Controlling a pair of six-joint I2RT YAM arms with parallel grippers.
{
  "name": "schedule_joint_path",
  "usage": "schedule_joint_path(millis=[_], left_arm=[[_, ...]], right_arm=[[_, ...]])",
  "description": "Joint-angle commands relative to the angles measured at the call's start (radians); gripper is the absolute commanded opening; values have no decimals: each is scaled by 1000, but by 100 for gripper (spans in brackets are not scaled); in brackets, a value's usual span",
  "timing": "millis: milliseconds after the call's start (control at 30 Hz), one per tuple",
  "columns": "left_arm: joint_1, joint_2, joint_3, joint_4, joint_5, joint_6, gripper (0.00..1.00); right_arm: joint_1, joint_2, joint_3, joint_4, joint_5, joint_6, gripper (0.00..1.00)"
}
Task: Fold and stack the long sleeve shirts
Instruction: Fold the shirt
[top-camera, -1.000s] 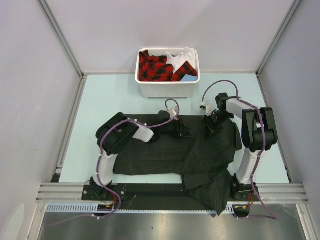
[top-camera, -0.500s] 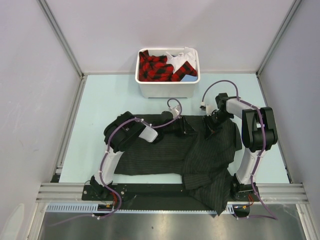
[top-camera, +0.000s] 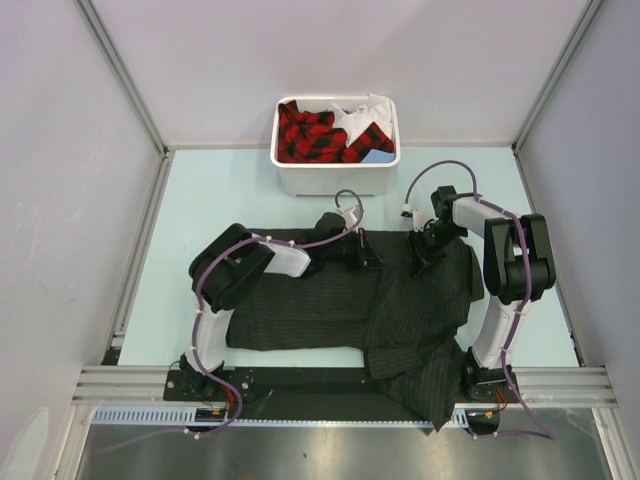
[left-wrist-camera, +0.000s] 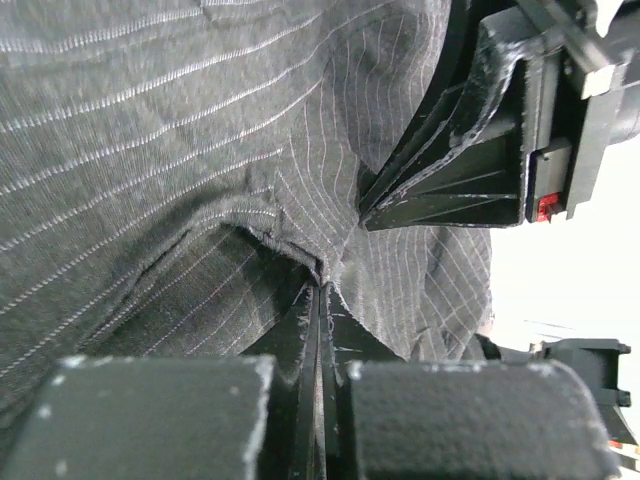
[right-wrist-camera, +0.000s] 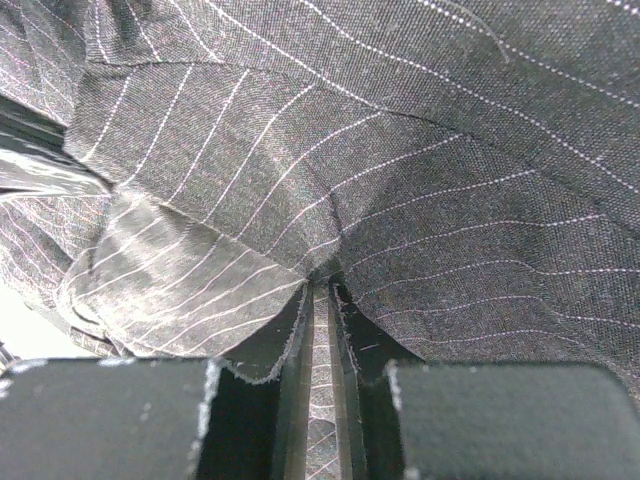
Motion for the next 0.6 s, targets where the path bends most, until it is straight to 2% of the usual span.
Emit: schedule_joint_path(millis=[0, 133, 167, 200, 267, 300, 367, 400, 433, 467, 500, 567], left_arm=[[13, -72, 35, -138, -10, 121, 0], [14, -99, 39, -200, -40, 194, 0], [14, -114, 41, -246, -57, 208, 4], [13, -125, 45, -268, -56, 228, 27], [14, -159, 39, -299, -42, 318, 50], [13, -223, 4, -296, -13, 352, 55], [11, -303, -42, -290, 43, 482, 66], [8, -388, -89, -303, 106, 539, 75], [-1, -445, -109, -331, 129, 690, 77], [-39, -495, -146, -424, 139, 784, 78], [-68, -601, -166, -473, 125, 966, 79], [-169, -688, -232, -590, 101, 1113, 80]], right_arm=[[-12, 6, -16, 62, 127, -17, 16], [-12, 2, -16, 59, 130, -25, 16], [-12, 2, -16, 59, 128, -25, 16], [-11, 0, -15, 52, 127, -29, 16], [-3, -12, -7, 36, 101, -40, 17], [2, -23, 2, 27, 90, -41, 18], [15, -71, 8, -8, 38, -58, 19], [21, -93, 10, -25, 23, -63, 20], [23, -119, 8, -42, -25, -84, 22], [31, -162, 5, -54, -33, -84, 22], [37, -185, 2, -68, -36, -89, 22], [43, -245, -1, -105, -88, -120, 24]])
